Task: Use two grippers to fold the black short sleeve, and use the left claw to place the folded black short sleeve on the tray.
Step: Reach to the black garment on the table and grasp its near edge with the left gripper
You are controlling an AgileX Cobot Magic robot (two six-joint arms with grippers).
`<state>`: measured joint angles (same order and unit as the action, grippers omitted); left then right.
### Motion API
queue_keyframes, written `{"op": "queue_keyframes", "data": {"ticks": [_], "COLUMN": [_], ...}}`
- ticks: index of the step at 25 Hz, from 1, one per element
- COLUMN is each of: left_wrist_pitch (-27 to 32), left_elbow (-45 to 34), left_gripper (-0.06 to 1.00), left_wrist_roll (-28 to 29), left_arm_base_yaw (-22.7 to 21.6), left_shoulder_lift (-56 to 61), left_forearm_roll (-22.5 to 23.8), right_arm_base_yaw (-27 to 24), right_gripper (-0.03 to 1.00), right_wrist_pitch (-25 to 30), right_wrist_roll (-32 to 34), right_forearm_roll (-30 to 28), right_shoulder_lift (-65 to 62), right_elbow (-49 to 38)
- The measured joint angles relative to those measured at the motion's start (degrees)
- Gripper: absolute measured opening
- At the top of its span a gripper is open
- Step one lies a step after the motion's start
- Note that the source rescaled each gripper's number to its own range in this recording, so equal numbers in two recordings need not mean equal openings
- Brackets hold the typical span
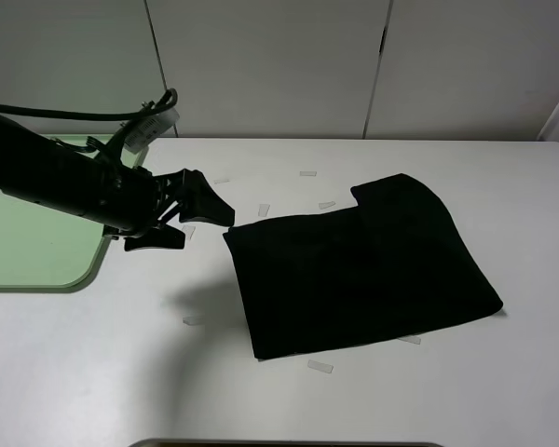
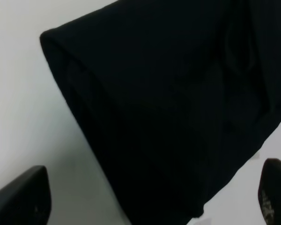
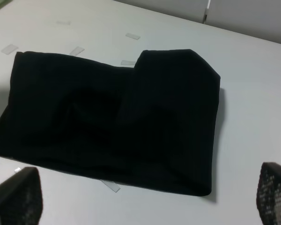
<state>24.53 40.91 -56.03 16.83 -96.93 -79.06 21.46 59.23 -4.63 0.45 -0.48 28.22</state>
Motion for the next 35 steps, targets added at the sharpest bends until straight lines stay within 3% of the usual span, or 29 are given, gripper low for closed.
{"op": "queue_keyframes", "data": {"ticks": [7,19,29,32,35], "left_wrist_pitch": [4.1,4.2,4.9,4.9,3.7], "left_elbow": [3.4,5.0,9.6,10.6,10.6], "left_gripper": [0.86,0.85,0.83,0.71,0.40], "left_wrist_roll": [-7.9,-14.3,-17.3,-17.2,-17.0], "left_arm_base_yaw": [0.5,2.8,8.6,9.8,10.2], "left_shoulder_lift": [-11.1,-18.8,-22.9,-24.1,-24.8], "left_forearm_roll": [-9.4,-15.3,-20.4,-20.4,-20.4], "right_arm_base_yaw": [0.0,0.0,0.0,0.0,0.0], "right_gripper": [1.00,1.00,1.00,1.00,1.00], "right_wrist_pitch": [0.0,0.0,0.0,0.0,0.0], "right_wrist_roll": [0.0,0.0,0.0,0.0,0.0], "right_forearm_roll": [0.0,0.0,0.0,0.0,0.0], "right_shoulder_lift": [0.0,0.0,0.0,0.0,0.0], "right_elbow": [0.0,0.0,0.0,0.0,0.0]}}
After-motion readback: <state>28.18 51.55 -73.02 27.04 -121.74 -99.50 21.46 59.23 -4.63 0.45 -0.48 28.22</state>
